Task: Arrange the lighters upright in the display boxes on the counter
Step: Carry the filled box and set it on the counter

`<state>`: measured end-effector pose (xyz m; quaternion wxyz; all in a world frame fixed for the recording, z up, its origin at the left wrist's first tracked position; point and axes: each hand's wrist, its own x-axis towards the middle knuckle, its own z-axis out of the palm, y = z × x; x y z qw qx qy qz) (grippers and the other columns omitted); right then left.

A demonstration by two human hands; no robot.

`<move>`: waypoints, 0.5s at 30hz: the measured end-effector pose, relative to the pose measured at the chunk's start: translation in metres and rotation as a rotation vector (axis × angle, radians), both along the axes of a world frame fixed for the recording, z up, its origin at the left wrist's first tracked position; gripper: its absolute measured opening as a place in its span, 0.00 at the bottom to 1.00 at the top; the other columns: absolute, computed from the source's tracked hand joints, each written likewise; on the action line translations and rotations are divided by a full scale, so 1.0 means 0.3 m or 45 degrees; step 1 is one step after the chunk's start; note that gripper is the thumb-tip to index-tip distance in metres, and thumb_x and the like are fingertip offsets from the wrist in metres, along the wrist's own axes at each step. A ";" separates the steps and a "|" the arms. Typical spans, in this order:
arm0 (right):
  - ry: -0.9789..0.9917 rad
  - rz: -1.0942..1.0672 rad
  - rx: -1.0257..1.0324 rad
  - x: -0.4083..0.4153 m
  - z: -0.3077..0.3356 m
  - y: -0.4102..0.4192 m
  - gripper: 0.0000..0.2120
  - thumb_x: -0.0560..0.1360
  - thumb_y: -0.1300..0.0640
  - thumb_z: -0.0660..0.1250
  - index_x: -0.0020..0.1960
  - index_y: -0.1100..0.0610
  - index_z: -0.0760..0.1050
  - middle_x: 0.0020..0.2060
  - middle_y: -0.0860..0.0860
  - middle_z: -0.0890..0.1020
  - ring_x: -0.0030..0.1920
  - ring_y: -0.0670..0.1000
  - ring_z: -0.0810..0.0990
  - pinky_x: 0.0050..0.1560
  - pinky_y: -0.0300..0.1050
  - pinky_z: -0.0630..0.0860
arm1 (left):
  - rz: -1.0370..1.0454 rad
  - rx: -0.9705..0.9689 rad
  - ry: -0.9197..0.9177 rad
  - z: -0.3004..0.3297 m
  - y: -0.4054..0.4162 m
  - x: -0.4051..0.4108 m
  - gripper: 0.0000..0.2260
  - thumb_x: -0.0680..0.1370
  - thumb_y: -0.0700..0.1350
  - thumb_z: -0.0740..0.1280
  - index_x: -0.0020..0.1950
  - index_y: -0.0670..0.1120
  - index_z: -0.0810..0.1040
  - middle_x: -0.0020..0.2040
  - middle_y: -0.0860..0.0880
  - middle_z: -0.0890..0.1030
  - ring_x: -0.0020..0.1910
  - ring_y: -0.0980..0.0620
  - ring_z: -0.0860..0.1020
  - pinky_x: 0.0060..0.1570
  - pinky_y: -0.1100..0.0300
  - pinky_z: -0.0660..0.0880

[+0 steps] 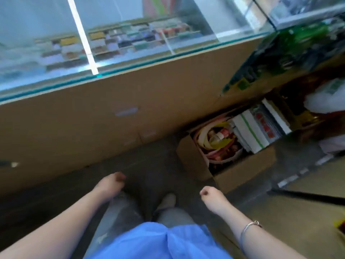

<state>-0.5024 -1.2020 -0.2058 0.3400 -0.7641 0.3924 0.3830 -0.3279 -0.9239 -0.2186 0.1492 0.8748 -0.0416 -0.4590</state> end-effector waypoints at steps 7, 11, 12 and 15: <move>-0.030 0.571 -0.088 0.437 -0.009 0.382 0.11 0.75 0.61 0.58 0.52 0.56 0.78 0.51 0.54 0.81 0.53 0.54 0.78 0.45 0.38 0.68 | 0.617 -0.063 0.035 0.001 0.556 -0.106 0.13 0.77 0.40 0.63 0.61 0.44 0.76 0.60 0.45 0.78 0.59 0.48 0.76 0.55 0.62 0.70; -0.106 0.895 0.003 0.649 -0.031 0.736 0.11 0.75 0.62 0.58 0.52 0.57 0.78 0.52 0.55 0.81 0.56 0.55 0.78 0.50 0.40 0.70 | 0.914 -0.102 0.003 -0.021 0.824 -0.157 0.12 0.76 0.39 0.64 0.59 0.43 0.77 0.60 0.46 0.78 0.59 0.49 0.75 0.58 0.63 0.68; -0.125 0.973 0.021 0.698 -0.034 0.846 0.11 0.75 0.62 0.58 0.53 0.57 0.77 0.53 0.55 0.81 0.57 0.55 0.77 0.51 0.40 0.70 | 0.986 -0.107 -0.002 -0.028 0.901 -0.175 0.12 0.76 0.39 0.64 0.59 0.43 0.77 0.60 0.47 0.78 0.59 0.50 0.75 0.58 0.63 0.68; -0.166 1.210 0.080 0.801 -0.025 1.145 0.12 0.75 0.62 0.58 0.55 0.58 0.77 0.55 0.55 0.80 0.58 0.55 0.76 0.52 0.40 0.70 | 1.151 -0.090 0.013 -0.038 1.090 -0.239 0.13 0.76 0.39 0.64 0.60 0.44 0.77 0.60 0.47 0.78 0.59 0.50 0.75 0.56 0.64 0.69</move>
